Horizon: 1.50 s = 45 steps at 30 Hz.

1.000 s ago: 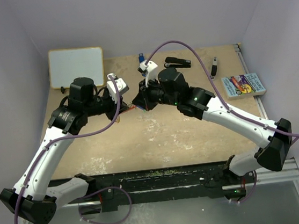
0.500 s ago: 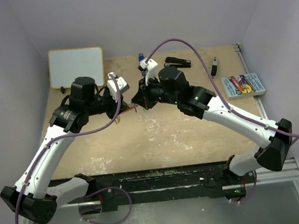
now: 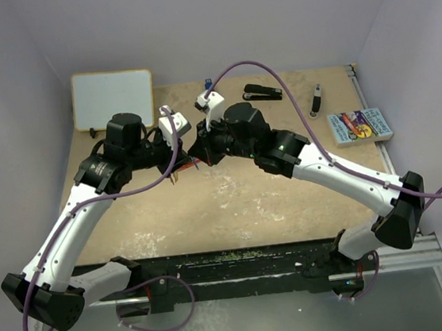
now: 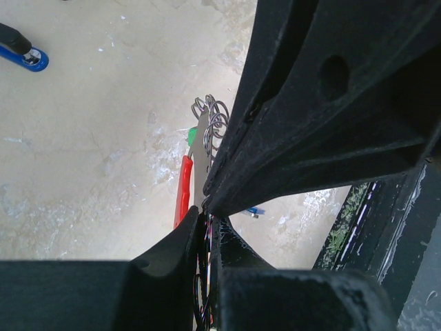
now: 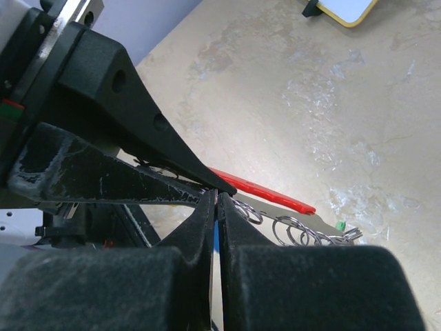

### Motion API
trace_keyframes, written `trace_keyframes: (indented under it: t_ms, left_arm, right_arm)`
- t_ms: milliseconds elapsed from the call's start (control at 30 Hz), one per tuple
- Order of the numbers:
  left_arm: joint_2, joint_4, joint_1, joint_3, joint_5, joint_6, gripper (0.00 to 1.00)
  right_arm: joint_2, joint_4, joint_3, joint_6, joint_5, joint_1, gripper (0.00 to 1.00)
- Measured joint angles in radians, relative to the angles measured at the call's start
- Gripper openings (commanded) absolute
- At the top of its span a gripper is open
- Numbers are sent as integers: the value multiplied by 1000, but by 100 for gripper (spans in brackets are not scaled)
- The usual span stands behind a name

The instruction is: Put the keys on the keyring

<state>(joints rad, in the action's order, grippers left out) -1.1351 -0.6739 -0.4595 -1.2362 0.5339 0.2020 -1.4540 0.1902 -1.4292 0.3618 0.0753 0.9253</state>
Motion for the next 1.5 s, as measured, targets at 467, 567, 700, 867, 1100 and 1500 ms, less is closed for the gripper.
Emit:
trace_keyframes:
  t_ms: [467,567,700,867,1100,1500]
  left_arm:
    - [0,6,0,-2,3,-2,4]
    - [0,5,0,-2,10,-1,4]
    - [0,1,0,-3,17,-1,4]
    - [0,-5,0,-8,23,2,4]
    - [0,-32,0,-26,20,19,4]
    - [0,-47,0,-47,18,26,4]
  right_arm:
    - [-3,9,0,-5,-60,16,0]
    - [-3,11,0,-5,-64,17,0]
    - [-3,12,0,-7,-73,18,0]
    - [-3,13,0,-7,-87,23,0]
    - [-3,16,-1,-6,-103,30,0]
    - [-6,58,-32,-8,-188,60,0]
